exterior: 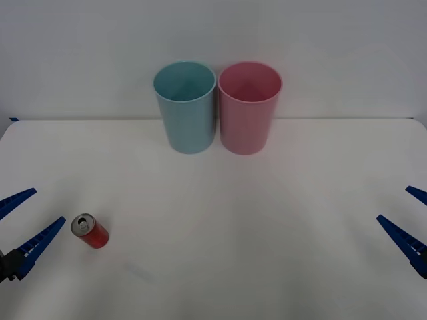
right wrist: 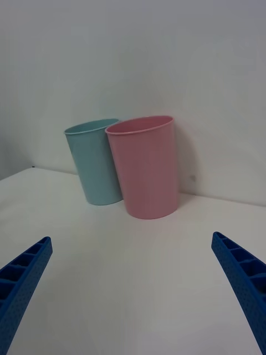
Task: Grasp the object on the table and drop it into the matching bin: aluminum can to the light blue bin, PET bottle to the pink bin.
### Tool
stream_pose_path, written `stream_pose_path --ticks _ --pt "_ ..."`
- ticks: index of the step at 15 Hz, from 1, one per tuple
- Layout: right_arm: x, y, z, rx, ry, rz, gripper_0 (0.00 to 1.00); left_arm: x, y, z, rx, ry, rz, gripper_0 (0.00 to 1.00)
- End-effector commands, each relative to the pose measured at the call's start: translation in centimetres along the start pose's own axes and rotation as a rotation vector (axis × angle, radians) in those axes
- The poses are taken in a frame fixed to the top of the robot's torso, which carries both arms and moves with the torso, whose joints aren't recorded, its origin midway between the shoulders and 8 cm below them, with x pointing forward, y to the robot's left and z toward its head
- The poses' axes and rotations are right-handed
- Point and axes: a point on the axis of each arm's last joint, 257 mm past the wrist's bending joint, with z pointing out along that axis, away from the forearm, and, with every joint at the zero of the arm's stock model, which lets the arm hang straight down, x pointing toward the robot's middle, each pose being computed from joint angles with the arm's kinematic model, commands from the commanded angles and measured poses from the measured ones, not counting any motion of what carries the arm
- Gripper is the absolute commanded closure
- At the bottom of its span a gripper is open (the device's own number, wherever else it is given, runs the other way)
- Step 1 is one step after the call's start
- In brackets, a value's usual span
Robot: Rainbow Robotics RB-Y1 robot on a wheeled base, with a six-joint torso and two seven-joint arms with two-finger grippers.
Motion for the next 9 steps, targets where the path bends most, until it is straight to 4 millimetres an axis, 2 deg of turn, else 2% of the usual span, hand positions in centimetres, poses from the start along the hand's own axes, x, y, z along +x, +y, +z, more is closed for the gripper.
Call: stream_pose_path --ticks 1,2,5,9 --pt "0.0 0.0 0.0 0.000 0.000 0.000 0.00 0.0 0.0 0.0 0.000 0.000 0.000 0.00" --pt "0.0 0.0 0.0 0.000 0.000 0.000 0.00 0.4 0.5 -0.3 -0.027 -0.011 -0.026 0.00" --pt "0.0 0.0 0.0 0.000 0.000 0.000 0.00 0.1 0.8 -0.7 -0.029 -0.009 -0.023 0.00" --pt "0.0 0.0 0.0 0.000 0.000 0.000 0.00 1.1 1.5 -2.3 -0.053 0.033 -0.021 0.00"
